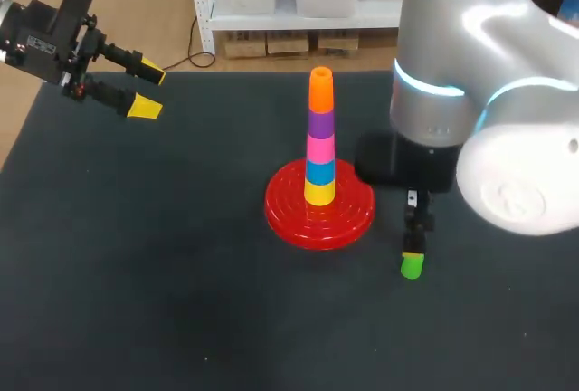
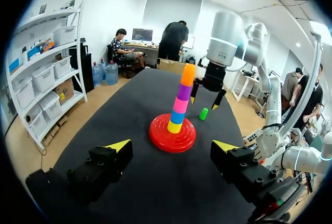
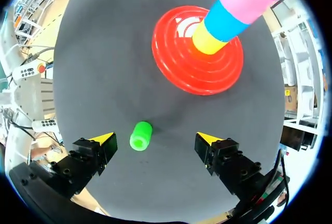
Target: Pick up and stack the cylinders on the red base in this order: pink,purple,orange,green
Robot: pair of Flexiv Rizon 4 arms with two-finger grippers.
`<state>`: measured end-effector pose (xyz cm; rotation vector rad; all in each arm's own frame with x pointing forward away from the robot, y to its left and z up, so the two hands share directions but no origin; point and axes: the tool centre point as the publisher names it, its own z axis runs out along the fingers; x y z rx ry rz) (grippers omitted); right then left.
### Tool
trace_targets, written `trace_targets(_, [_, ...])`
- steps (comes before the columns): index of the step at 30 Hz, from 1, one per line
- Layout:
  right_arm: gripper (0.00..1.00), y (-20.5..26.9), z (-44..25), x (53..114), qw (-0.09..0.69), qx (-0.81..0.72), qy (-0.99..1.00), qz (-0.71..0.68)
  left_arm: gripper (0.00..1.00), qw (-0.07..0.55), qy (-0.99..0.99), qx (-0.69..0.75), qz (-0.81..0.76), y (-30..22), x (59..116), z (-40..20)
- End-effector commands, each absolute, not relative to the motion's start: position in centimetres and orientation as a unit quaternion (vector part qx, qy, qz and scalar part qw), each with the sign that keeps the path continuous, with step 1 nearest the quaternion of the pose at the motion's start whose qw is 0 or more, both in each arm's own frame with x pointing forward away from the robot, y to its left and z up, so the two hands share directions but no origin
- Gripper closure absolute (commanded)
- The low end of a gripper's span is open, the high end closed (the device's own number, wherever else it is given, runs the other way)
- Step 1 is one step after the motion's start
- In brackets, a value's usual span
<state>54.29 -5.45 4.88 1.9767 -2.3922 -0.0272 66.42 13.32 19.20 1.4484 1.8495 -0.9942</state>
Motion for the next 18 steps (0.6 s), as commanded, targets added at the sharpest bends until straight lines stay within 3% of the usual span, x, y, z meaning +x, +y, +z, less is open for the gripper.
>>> trace_targets(1, [0.0,-5.6,4.0,54.2,0.02,0.635,-0.772,-0.015,0.0,0.294,0.692,0.543,-0.373,13.4,66.3,19.1])
trace_targets(10, [0.0,-5.7,2.7,53.9,0.045,0.626,-0.778,-0.03,0.0,0.294,0.692,0.543,-0.373,13.4,66.3,19.1])
trace_targets(14, [0.18,-5.7,2.7,53.9,0.046,0.624,-0.78,-0.033,0.0,0.294,0.692,0.543,-0.373,13.4,66.3,19.1])
trace_targets(18, [0.45,-5.9,2.6,54.0,0.047,0.621,-0.782,-0.035,0.0,0.294,0.692,0.543,-0.373,13.4,66.3,19.1])
